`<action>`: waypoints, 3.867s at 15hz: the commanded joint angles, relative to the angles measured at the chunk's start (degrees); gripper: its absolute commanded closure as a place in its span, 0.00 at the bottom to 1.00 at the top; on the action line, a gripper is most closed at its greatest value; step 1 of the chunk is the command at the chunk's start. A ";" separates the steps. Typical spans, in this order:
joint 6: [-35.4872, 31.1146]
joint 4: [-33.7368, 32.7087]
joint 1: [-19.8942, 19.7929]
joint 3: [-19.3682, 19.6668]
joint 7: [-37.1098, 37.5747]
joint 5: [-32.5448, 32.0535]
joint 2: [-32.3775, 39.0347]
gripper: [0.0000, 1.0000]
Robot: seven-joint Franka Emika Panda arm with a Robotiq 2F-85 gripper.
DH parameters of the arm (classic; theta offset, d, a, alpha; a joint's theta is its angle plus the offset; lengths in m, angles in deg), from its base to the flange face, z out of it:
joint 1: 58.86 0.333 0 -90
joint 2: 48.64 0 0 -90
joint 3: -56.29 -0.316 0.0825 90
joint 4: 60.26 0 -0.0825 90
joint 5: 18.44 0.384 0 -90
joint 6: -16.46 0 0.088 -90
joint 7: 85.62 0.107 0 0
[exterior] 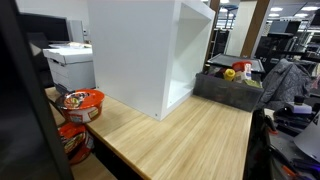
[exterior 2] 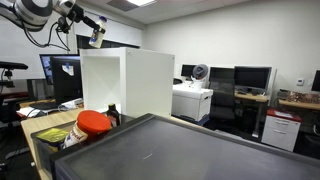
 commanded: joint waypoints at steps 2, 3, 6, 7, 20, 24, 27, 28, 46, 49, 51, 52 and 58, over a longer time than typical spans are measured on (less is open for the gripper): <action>-5.66 2.09 -7.16 -5.97 2.61 1.20 -4.90 0.38; -6.37 2.39 -8.12 -6.90 2.30 1.74 -5.50 0.38; -6.94 2.46 -10.19 -9.27 1.52 3.88 -7.29 0.38; -6.84 2.47 -11.06 -10.14 1.68 4.64 -8.27 0.38; -6.04 1.65 -15.47 -14.36 0.70 8.70 -15.19 0.38; -6.02 1.94 -16.38 -14.79 0.01 8.46 -16.57 0.38; -5.82 1.97 -16.96 -15.03 -0.18 8.43 -17.47 0.31; -5.69 2.00 -17.06 -15.04 -0.21 8.47 -17.73 0.25; 3.98 -3.43 -15.28 -11.55 -6.95 4.92 -14.25 0.00; 9.06 -6.53 -14.04 -9.82 -10.29 2.66 -11.20 0.00; 11.11 -8.24 -12.91 -8.68 -12.25 1.49 -8.99 0.00; 11.73 -9.06 -12.47 -8.19 -13.20 0.93 -7.78 0.00; 18.10 -14.71 -6.87 -3.90 -20.32 -2.76 1.46 0.00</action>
